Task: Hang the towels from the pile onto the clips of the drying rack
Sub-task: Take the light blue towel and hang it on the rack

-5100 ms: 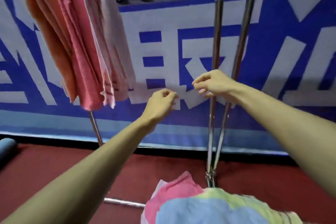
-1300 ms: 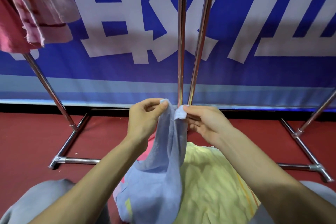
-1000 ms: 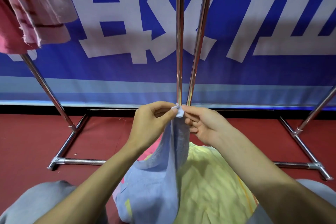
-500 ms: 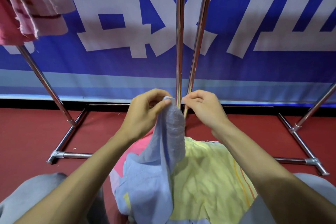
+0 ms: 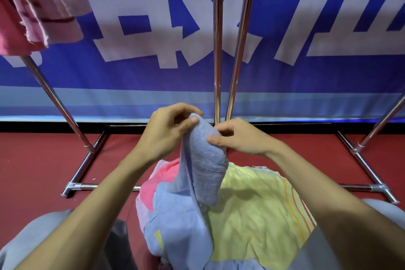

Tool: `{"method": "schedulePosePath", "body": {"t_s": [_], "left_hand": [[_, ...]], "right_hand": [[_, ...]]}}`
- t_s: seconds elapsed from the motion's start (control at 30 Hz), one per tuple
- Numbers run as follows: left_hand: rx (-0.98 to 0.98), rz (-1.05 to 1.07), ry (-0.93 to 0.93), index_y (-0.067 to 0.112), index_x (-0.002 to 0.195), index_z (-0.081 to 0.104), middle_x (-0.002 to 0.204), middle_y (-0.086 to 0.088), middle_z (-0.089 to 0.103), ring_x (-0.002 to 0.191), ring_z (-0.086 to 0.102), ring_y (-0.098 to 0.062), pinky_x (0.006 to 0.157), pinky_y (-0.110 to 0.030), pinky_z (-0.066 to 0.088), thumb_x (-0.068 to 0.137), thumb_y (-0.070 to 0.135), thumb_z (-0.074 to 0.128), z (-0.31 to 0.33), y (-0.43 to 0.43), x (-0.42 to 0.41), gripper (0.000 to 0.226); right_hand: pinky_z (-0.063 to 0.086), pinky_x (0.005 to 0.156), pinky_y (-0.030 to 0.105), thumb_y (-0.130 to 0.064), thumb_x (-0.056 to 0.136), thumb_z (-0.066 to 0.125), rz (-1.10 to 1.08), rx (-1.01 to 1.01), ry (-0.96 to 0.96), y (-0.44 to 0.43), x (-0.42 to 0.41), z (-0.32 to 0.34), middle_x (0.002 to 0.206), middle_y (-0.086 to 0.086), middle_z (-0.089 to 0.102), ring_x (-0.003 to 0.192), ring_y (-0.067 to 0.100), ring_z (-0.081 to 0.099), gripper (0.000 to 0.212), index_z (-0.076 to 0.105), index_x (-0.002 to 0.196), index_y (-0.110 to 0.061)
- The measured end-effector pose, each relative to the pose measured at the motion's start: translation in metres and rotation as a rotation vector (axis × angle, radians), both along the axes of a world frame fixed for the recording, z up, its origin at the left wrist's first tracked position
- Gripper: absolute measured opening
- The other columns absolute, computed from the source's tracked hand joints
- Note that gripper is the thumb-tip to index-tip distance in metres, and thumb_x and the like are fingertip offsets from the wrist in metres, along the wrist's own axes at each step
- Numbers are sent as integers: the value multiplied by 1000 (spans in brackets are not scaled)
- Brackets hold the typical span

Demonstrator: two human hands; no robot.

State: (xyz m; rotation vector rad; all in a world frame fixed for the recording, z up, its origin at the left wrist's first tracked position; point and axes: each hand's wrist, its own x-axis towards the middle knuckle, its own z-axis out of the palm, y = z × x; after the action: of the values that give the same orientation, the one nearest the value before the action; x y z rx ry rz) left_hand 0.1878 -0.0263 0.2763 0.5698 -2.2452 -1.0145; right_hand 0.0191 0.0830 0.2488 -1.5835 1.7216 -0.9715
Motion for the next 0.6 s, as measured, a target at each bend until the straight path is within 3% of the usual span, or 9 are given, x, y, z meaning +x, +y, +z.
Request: {"method": "schedulePosePath", "body": {"t_s": [0.13,0.27,0.43,0.53,0.6], "left_hand": [[-92,121,10,19,90,69,77,15,65,67,54,1,64,-10,40,89,12,62,-2,-4,2,10],[-57,240,81,20,87,68,78,19,64,70,55,-5,66,-20,44,89,13,60,0,-11,1,11],[80,338,195,18,88,67,74,15,60,68,52,-7,66,-29,41,90,13,57,3,-13,6,11],[-19,360,222,19,87,64,77,17,60,71,53,-6,66,-17,40,90,12,57,26,-6,10,10],[-71,371,260,17,88,65,80,14,61,71,52,0,65,-5,38,90,11,58,50,-3,10,9]], "right_hand": [[29,53,19,-29,87,68,-49,-19,197,0,-5,-8,54,-9,42,52,3,35,33,52,61,-18],[37,59,31,-39,92,56,-102,-12,421,2,-5,-16,67,8,56,60,12,42,33,58,78,-9],[31,56,21,-31,96,54,-250,-52,318,15,-4,-8,59,-5,41,54,4,40,35,46,64,-19],[32,59,26,-26,91,61,-362,-141,311,21,-9,25,56,-2,45,54,7,40,31,54,62,-19],[31,55,17,-24,88,65,-437,-236,313,22,-11,56,53,-5,49,54,4,44,28,58,61,-22]]}}
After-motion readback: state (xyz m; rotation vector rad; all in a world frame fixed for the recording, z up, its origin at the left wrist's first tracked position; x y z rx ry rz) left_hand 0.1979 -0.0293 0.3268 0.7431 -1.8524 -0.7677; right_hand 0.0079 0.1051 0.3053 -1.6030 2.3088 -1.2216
